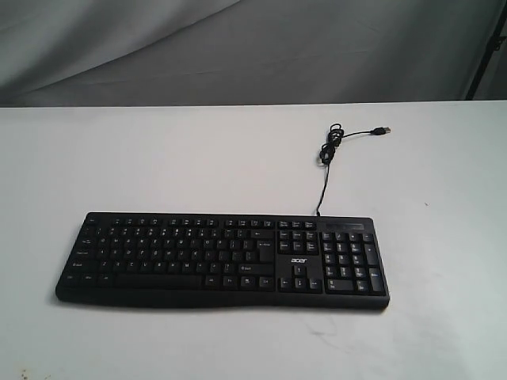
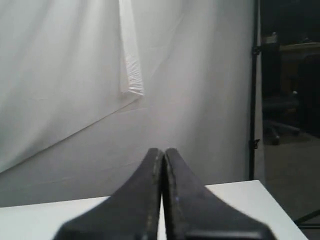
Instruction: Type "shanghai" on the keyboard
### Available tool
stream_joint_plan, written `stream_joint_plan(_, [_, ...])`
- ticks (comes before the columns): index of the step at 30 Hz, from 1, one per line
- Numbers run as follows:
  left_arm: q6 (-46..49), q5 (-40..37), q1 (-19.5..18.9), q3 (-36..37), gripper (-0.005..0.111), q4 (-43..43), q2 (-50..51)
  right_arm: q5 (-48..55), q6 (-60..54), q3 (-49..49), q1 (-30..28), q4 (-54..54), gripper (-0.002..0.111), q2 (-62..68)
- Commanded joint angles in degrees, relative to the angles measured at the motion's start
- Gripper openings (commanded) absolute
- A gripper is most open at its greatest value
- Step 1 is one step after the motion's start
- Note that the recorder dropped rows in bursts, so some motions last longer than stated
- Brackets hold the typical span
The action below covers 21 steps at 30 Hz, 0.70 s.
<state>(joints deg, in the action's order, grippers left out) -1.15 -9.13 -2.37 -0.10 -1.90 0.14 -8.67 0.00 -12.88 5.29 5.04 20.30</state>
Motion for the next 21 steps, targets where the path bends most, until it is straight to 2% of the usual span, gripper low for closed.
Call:
stream_joint_plan(1, [-0.2, 0.3, 0.4, 0.1, 0.0, 0.1, -0.1, -2.3, -0.8, 4.4, -2.8, 0.3, 0.0, -4.8])
stream_joint_plan(4, [-0.2, 0.3, 0.4, 0.1, 0.0, 0.1, -0.1, -1.7, -0.8, 6.4, -4.2, 0.3, 0.0, -7.1])
stream_joint_plan(14, [-0.2, 0.3, 0.4, 0.1, 0.0, 0.1, -0.1, 12.0, -1.3, 8.1, -8.7, -0.6, 0.0, -10.3])
stream_joint_plan(21, [-0.2, 0.3, 0.4, 0.1, 0.0, 0.1, -0.1, 16.4, -1.3, 9.6, -8.8, -3.5, 0.0, -14.8])
